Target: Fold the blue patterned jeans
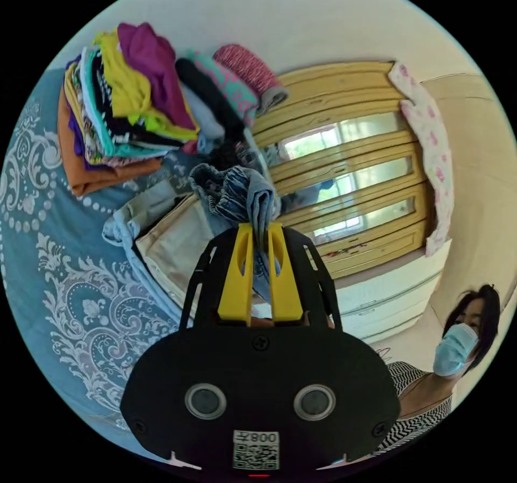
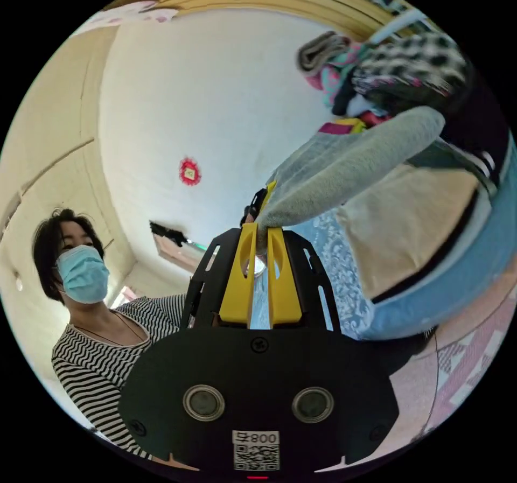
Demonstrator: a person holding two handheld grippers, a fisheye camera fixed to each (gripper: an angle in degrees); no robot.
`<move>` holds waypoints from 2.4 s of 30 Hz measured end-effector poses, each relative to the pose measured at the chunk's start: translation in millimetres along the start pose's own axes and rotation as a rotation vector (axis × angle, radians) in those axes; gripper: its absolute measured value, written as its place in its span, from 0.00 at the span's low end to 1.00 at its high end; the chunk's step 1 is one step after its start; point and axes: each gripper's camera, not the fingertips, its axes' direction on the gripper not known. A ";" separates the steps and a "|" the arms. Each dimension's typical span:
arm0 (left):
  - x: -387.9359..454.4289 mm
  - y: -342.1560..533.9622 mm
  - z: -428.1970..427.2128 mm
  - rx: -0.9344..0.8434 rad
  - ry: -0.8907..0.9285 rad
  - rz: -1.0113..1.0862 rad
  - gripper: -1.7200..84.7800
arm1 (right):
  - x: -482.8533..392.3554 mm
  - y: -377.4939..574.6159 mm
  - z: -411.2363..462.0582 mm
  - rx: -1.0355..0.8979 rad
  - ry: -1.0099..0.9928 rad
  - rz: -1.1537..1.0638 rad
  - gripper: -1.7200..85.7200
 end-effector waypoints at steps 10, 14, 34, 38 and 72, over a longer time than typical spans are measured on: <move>-10.5 -97.6 98.2 -0.152 -0.098 0.079 0.07 | 88.8 25.8 2.3 -0.062 0.042 0.228 0.05; -3.2 -133.7 134.2 -0.172 -0.120 0.137 0.07 | 85.6 9.0 -2.8 -0.071 0.069 0.180 0.05; 45.9 -134.8 167.1 0.128 -0.212 0.173 0.09 | 58.4 -13.6 -65.9 0.155 0.136 0.228 0.02; 96.8 -135.0 203.8 0.059 -0.276 0.371 0.05 | 11.5 -58.9 -48.5 0.114 0.317 0.035 0.02; 146.6 -74.2 332.0 -0.004 -0.564 0.509 0.02 | -88.2 -253.0 158.9 -0.148 0.924 -0.408 0.02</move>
